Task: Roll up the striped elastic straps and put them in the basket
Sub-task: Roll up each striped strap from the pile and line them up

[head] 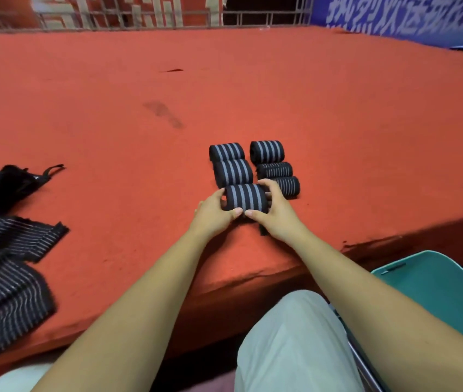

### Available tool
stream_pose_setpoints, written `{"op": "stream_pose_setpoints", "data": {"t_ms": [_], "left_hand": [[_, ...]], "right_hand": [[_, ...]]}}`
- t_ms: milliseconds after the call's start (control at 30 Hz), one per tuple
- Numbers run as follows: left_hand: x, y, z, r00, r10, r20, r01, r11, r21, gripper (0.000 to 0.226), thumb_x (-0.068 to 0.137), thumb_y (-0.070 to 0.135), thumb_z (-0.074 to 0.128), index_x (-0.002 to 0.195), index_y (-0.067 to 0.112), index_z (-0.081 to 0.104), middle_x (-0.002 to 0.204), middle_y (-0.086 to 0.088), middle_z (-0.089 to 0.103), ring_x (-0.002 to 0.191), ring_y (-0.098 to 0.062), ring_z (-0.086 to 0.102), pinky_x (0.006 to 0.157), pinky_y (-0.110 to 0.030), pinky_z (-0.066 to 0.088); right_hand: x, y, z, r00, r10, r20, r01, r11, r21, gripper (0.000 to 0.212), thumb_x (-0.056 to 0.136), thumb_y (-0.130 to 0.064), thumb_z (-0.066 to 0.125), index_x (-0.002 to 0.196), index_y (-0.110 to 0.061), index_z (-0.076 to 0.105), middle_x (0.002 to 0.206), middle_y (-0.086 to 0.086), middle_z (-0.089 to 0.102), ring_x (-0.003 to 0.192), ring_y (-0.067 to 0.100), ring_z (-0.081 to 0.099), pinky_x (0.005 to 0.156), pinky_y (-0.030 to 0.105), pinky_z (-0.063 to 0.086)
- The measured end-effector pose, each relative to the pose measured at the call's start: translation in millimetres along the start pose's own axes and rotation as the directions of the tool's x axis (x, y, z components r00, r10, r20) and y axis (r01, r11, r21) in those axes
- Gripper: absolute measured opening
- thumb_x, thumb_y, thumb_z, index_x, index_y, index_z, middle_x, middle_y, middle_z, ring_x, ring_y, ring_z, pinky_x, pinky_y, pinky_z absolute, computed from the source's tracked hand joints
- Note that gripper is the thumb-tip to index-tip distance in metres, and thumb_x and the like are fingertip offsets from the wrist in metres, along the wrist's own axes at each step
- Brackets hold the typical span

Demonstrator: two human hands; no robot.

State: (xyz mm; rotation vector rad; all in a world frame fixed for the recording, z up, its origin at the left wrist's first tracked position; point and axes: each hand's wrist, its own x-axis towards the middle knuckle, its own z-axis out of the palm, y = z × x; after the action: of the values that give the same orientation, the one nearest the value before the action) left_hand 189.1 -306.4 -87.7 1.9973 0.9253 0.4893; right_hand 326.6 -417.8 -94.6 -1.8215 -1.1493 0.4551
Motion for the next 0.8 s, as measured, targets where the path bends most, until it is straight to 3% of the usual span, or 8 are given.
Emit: {"op": "stream_pose_setpoints", "data": {"t_ms": [100, 233, 400, 600, 700, 800], "left_hand": [[-1.2, 2.6, -4.1, 0.998, -0.035, 0.047, 0.036, 0.999, -0.016, 0.062, 0.091, 0.023, 0.072, 0.146, 0.009, 0.045, 0.120, -0.010, 0.067, 0.105, -0.023, 0.064, 0.083, -0.026, 0.045], [-7.7, 0.3, -29.1, 0.998, -0.062, 0.017, 0.061, 0.997, 0.049, 0.051, 0.094, 0.030, 0.068, 0.137, 0.010, 0.051, 0.112, -0.009, 0.065, 0.090, -0.021, 0.061, 0.068, -0.027, 0.044], [-33.5, -8.0, -107.8, 0.991, -0.060, -0.118, 0.072, 0.992, 0.101, 0.028, 0.094, 0.025, 0.067, 0.118, 0.010, 0.062, 0.096, -0.005, 0.066, 0.080, -0.018, 0.060, 0.055, -0.017, 0.042], [-99.8, -50.5, -222.8, 0.932, -0.099, -0.350, 0.197, 0.945, 0.259, 0.012, 0.094, 0.024, 0.067, 0.102, 0.015, 0.067, 0.087, 0.002, 0.063, 0.087, -0.021, 0.060, 0.073, -0.025, 0.038], [-133.3, -79.2, -259.7, 0.880, -0.117, -0.460, 0.280, 0.911, 0.303, 0.010, 0.094, 0.023, 0.064, 0.101, 0.017, 0.068, 0.091, 0.001, 0.063, 0.090, -0.017, 0.057, 0.077, -0.024, 0.036], [-152.7, -113.1, -279.2, 0.871, -0.125, -0.474, 0.303, 0.898, 0.319, 0.013, 0.092, 0.024, 0.064, 0.103, 0.018, 0.067, 0.101, -0.001, 0.065, 0.101, -0.020, 0.061, 0.084, -0.027, 0.039]], "right_hand": [[-1.0, -2.0, 2.4, 1.000, 0.016, -0.025, -0.020, 0.984, -0.176, 0.063, 0.085, -0.028, 0.075, 0.139, -0.020, 0.043, 0.130, 0.009, 0.052, 0.123, 0.023, 0.049, 0.105, 0.034, 0.039], [4.0, -23.3, -2.6, 0.999, -0.026, -0.047, 0.009, 0.940, -0.341, 0.058, 0.088, -0.033, 0.070, 0.139, -0.016, 0.049, 0.129, 0.011, 0.047, 0.127, 0.029, 0.044, 0.112, 0.040, 0.035], [12.3, -85.8, 20.8, 0.985, -0.171, 0.005, 0.165, 0.939, -0.303, 0.045, 0.093, -0.029, 0.063, 0.134, -0.013, 0.056, 0.132, 0.009, 0.050, 0.128, 0.024, 0.046, 0.109, 0.032, 0.033], [13.5, -147.1, 117.0, 0.957, -0.192, 0.218, 0.241, 0.944, -0.225, 0.038, 0.092, -0.020, 0.065, 0.126, -0.004, 0.061, 0.128, 0.015, 0.060, 0.123, 0.028, 0.054, 0.103, 0.026, 0.033], [6.9, -168.5, 166.5, 0.926, -0.189, 0.326, 0.263, 0.944, -0.200, 0.039, 0.091, -0.019, 0.066, 0.126, -0.004, 0.061, 0.128, 0.016, 0.061, 0.120, 0.029, 0.056, 0.103, 0.029, 0.036], [5.6, -183.3, 209.1, 0.894, -0.181, 0.409, 0.277, 0.942, -0.188, 0.041, 0.090, -0.021, 0.067, 0.126, -0.004, 0.060, 0.128, 0.016, 0.060, 0.119, 0.029, 0.056, 0.103, 0.031, 0.039]]}}
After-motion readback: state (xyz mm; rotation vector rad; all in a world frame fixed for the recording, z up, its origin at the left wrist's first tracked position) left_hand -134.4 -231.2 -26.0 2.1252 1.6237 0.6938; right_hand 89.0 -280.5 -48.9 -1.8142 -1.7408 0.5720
